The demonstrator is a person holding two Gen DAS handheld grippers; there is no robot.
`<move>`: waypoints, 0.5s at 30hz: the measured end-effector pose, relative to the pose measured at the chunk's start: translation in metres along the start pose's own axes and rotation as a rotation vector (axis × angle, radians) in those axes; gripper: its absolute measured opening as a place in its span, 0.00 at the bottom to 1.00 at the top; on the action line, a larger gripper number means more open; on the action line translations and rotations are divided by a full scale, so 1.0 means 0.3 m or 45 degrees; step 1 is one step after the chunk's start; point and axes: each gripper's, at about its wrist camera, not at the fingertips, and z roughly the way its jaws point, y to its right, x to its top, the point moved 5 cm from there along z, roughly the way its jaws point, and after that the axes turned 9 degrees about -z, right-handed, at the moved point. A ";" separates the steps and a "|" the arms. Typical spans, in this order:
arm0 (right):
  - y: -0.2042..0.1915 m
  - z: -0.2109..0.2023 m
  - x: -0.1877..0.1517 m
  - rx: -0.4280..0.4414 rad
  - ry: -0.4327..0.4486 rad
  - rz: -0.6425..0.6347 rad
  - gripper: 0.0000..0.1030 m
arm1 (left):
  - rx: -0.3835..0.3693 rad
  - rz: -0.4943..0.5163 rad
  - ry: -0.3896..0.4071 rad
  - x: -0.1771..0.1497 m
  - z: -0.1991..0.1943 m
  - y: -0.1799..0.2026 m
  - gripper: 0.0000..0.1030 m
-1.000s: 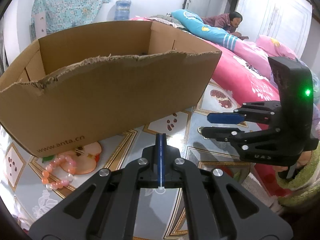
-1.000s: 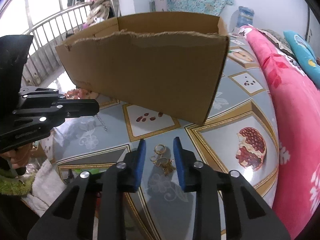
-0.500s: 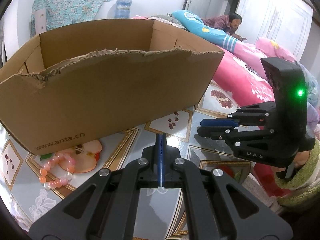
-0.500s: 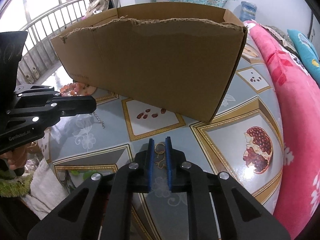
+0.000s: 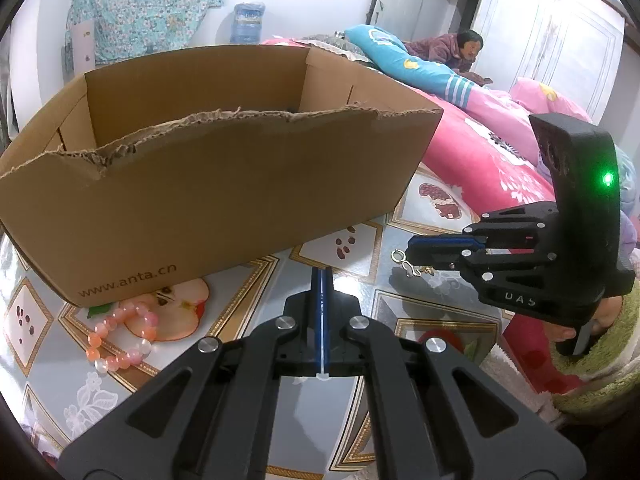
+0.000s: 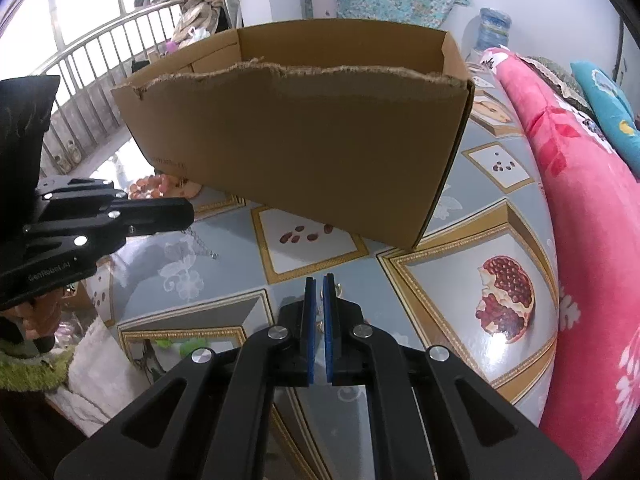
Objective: Organize jewelry
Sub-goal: 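Hold the gold studs in the left gripper while the right gripper closes on the gold hoops, then lift the gold hoop with the right gripper while the left gripper holds the studs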
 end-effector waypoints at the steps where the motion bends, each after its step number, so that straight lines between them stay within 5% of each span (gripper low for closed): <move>1: 0.000 0.005 -0.002 0.005 -0.006 0.002 0.05 | -0.001 0.001 0.000 0.000 -0.001 0.000 0.00; 15: 0.009 0.071 0.030 0.054 -0.022 0.028 0.10 | -0.005 -0.008 -0.026 0.001 0.021 -0.013 0.00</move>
